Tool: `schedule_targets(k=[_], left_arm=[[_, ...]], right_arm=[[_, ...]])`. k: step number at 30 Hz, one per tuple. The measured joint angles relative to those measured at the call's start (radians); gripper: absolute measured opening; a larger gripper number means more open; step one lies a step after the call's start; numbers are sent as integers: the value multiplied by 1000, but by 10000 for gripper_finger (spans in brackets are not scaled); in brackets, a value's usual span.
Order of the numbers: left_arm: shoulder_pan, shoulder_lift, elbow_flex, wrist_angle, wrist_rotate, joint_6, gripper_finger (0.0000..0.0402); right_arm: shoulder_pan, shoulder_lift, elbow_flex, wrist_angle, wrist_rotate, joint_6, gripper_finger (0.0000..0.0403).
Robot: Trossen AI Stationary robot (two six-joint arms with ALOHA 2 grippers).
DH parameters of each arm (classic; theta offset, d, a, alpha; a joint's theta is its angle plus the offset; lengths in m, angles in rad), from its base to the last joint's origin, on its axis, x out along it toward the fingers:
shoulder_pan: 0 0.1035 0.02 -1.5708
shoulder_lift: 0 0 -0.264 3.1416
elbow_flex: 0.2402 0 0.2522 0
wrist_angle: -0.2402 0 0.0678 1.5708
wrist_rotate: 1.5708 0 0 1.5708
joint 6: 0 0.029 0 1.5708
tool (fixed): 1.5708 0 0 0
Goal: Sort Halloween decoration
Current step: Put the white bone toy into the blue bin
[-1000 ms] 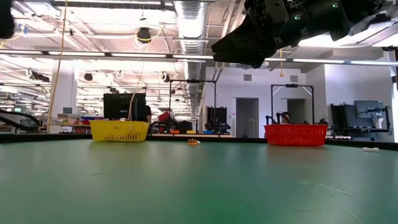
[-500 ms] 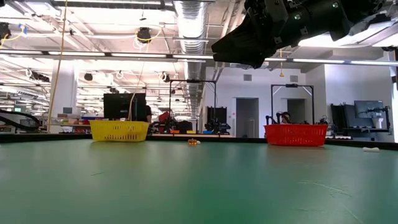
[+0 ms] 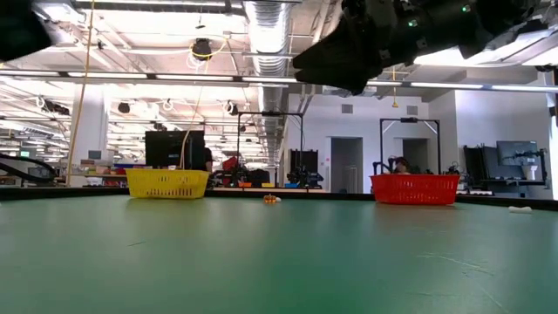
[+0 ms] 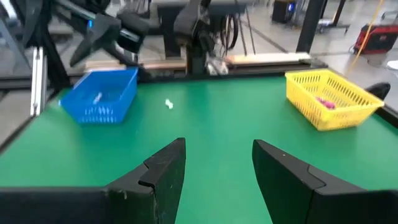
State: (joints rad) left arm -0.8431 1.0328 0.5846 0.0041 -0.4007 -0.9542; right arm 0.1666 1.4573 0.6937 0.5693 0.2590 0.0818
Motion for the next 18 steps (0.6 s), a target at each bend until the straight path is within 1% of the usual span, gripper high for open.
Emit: schedule_targets(k=[2,3,4,5,7,8,10,12,13,15,18], left_arm=[[26,31,1,82,-157,229,215],[43,54,1,112,-228,317,215],[66,82,1,140,-273,401,215],[97,116,1,172,-294,470,215],[171,187,0,249,-292,581,215],[211,229,0,305,-273,632,215],[280,299,0,432,-205,764,215],[335,350,0,547,-130,903,215],[354,362,0,576,-114,956,215],[386,362,0,590,-115,1018,215],[419,327,0,557,-137,1057,215]], right_arm=[[-7,26,1,64,1,0,217],[-10,42,1,93,1,0,217],[-13,62,1,133,1,0,217],[-16,87,1,176,1,0,217],[-22,142,1,256,1,0,217],[-25,175,2,296,1,0,217],[-26,242,17,356,1,0,217],[-26,306,49,372,1,15,217],[-26,336,74,371,1,36,217],[-26,384,121,350,0,78,217],[-25,435,211,260,-29,101,217]])
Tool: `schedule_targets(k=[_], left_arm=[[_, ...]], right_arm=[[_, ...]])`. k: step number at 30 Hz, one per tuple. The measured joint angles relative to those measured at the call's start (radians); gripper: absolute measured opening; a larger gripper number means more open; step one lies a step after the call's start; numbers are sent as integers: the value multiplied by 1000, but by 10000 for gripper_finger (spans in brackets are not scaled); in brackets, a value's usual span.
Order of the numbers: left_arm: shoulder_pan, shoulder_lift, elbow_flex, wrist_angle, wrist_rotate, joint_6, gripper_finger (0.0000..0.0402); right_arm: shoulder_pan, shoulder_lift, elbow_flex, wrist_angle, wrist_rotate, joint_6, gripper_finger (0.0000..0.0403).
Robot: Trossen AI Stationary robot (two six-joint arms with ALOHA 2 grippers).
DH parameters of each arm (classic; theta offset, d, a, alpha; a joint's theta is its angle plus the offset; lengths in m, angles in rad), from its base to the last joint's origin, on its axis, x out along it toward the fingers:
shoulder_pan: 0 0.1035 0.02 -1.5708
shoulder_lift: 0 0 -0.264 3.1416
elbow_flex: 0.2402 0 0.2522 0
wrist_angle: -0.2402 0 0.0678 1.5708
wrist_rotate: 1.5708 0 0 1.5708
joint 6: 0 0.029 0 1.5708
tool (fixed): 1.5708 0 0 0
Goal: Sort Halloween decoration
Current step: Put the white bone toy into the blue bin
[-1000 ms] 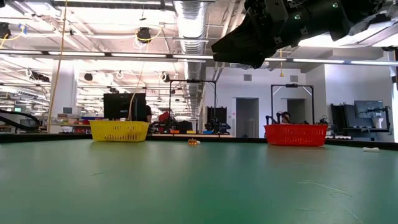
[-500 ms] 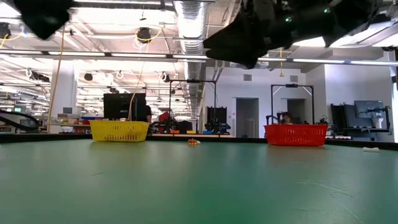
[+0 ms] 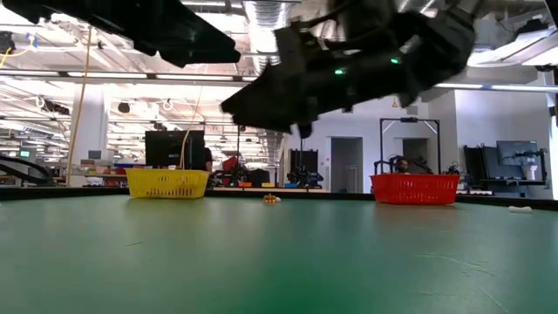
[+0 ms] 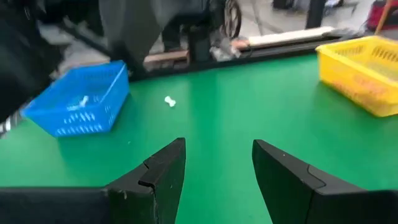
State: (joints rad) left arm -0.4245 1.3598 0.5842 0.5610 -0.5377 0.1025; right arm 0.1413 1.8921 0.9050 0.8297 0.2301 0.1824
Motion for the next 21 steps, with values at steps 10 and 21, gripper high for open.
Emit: schedule_targets(k=[10,21], left_arm=[[22,-152,-181,8,42,-16,215],[18,-459,-376,225,140,-114,215]], right_arm=[[-39,27,323,-613,125,-123,217],[-273,27,338,-592,258,16,217]])
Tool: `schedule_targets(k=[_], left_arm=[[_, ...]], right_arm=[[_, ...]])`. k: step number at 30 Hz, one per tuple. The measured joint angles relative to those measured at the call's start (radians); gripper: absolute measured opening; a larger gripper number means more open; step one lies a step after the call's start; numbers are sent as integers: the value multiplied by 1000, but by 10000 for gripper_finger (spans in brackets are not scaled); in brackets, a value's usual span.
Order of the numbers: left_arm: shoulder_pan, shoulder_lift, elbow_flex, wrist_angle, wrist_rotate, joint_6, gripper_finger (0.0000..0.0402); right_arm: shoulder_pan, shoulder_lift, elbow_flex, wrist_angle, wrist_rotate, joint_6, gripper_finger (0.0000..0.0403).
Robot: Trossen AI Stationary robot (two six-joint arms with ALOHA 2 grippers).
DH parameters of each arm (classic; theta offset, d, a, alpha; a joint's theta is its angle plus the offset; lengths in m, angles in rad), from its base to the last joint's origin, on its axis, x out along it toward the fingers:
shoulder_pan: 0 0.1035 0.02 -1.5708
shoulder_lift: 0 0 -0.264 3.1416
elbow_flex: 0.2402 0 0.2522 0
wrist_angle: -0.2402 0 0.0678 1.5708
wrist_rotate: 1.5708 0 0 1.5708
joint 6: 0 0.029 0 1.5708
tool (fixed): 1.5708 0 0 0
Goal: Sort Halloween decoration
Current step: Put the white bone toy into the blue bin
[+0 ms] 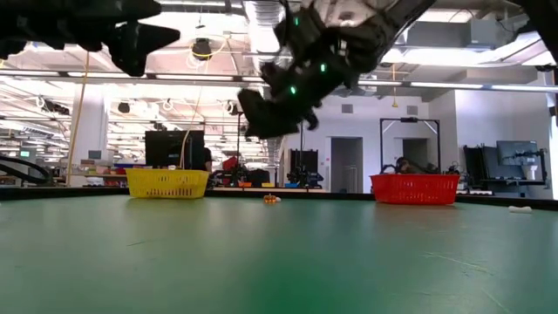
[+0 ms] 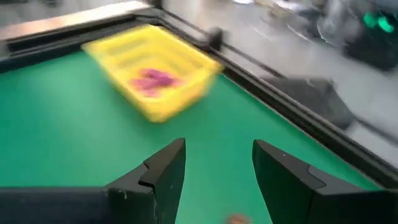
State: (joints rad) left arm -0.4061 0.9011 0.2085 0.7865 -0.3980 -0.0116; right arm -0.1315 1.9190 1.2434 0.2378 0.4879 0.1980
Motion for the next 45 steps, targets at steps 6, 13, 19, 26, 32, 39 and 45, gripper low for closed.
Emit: schedule_targets(k=[6,13,19,26,32,39,45], left_arm=[[0,-17,0,-38,14,11,215],[0,-17,0,-98,-34,26,215],[2,-17,0,-101,-42,31,215],[2,-17,0,-169,-44,-32,215],[2,-17,0,-216,-46,-71,215],[2,-17,0,-215,-46,-72,215],[2,-17,0,-207,-55,-61,215]], right_arm=[[-95,17,-18,-65,-26,183,217],[-100,23,-18,-179,32,244,217],[-108,39,-22,-298,-59,242,217],[-22,-220,-10,-812,-236,230,217],[217,-432,-39,-1234,-262,450,217],[484,-509,-149,-1550,-161,1012,217],[418,-517,-303,-1687,-270,1077,217]])
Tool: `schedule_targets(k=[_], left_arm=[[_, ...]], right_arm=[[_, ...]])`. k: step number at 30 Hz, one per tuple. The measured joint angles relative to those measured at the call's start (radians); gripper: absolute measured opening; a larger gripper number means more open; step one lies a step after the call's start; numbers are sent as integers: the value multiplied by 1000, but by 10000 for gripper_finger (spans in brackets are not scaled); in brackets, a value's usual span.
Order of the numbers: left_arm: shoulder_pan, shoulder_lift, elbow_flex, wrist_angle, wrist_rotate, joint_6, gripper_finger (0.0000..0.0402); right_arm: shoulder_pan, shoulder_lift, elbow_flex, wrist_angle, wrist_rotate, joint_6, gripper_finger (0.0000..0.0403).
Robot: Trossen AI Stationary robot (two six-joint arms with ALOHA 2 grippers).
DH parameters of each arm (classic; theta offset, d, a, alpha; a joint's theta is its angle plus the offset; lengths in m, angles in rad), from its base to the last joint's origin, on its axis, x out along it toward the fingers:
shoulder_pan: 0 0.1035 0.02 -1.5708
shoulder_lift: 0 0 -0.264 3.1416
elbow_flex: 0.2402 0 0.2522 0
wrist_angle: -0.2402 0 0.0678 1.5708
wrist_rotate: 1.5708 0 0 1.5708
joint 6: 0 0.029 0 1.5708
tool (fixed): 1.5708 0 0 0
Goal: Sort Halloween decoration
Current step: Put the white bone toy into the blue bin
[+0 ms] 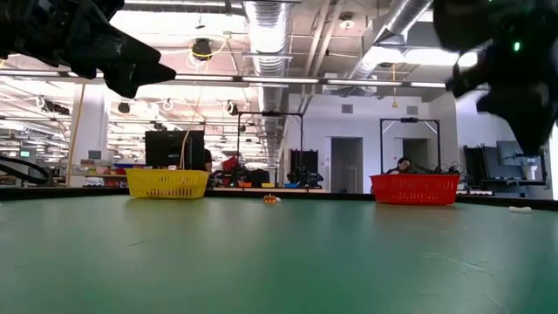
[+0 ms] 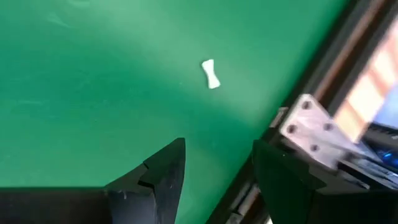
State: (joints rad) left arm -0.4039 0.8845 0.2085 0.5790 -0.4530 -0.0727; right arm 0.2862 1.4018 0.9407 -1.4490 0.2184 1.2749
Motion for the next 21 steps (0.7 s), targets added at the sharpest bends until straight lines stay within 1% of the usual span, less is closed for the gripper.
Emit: schedule_targets(k=[3,6,10,13,16,21], left_arm=[[0,0,0,16,0,-1,215],[0,0,1,26,0,-4,215],[0,0,1,37,1,-32,215],[0,0,2,43,1,-51,215],[0,0,2,42,2,-54,215],[0,0,2,41,2,-55,215]], right_arm=[[-105,-28,-92,91,-44,-136,217],[-235,-65,-174,175,-85,-282,217],[-394,-119,-235,254,-91,-439,217],[-480,-142,-259,310,-111,-516,217],[-526,-136,-263,328,-114,-554,217],[-532,-100,-263,389,-164,-615,217]])
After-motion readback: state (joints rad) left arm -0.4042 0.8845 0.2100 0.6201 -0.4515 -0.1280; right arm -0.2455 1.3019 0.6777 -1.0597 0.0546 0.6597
